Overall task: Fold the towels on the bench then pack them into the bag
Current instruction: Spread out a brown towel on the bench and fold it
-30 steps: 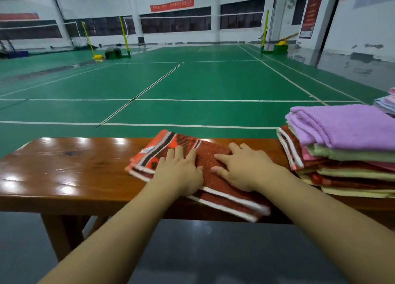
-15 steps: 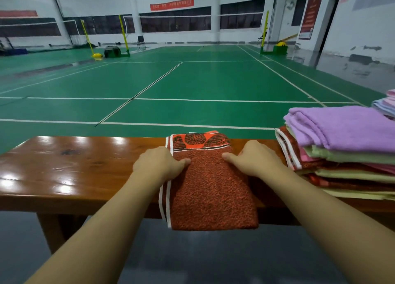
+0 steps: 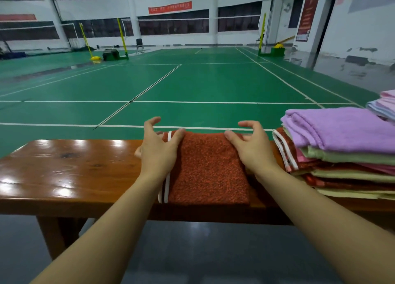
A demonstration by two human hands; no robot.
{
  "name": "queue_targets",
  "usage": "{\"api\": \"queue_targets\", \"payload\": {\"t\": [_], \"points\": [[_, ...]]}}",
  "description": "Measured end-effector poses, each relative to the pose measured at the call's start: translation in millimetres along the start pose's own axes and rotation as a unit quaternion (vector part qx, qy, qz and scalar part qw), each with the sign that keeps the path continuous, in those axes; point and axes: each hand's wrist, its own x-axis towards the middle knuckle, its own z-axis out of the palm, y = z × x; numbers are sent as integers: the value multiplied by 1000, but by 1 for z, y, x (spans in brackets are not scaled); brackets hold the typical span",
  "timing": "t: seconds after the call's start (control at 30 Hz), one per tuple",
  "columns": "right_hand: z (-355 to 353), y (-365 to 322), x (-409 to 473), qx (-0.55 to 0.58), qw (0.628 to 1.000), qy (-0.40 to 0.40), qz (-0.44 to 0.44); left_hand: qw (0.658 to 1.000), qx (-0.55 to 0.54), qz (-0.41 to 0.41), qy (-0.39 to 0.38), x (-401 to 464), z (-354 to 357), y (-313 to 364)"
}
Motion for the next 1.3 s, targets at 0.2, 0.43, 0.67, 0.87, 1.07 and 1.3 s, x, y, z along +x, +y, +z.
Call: {"api": "queue_targets", "payload": {"t": [0.2, 0.43, 0.67, 0.87, 1.07, 1.3], "points": [[-17, -38, -16, 136, 970, 82, -182, 970, -182, 157, -37, -12, -15, 36], [-24, -45, -23, 69, 957, 36, -280, 958, -94, 270, 7, -17, -14, 45], [-9, -9, -3, -140, 989, -48, -9, 990, 72, 52, -108, 5, 18, 7], [-12, -11, -2, -464, 885, -45, -1, 949, 276, 86, -123, -7, 25, 1], [-22, 7, 3, -534, 845, -23, 0, 926, 208, 223, -224, -37, 46, 30], [-30, 12, 8, -453, 857, -174, -171, 846, 327, 218, -359, -36, 63, 10]]}}
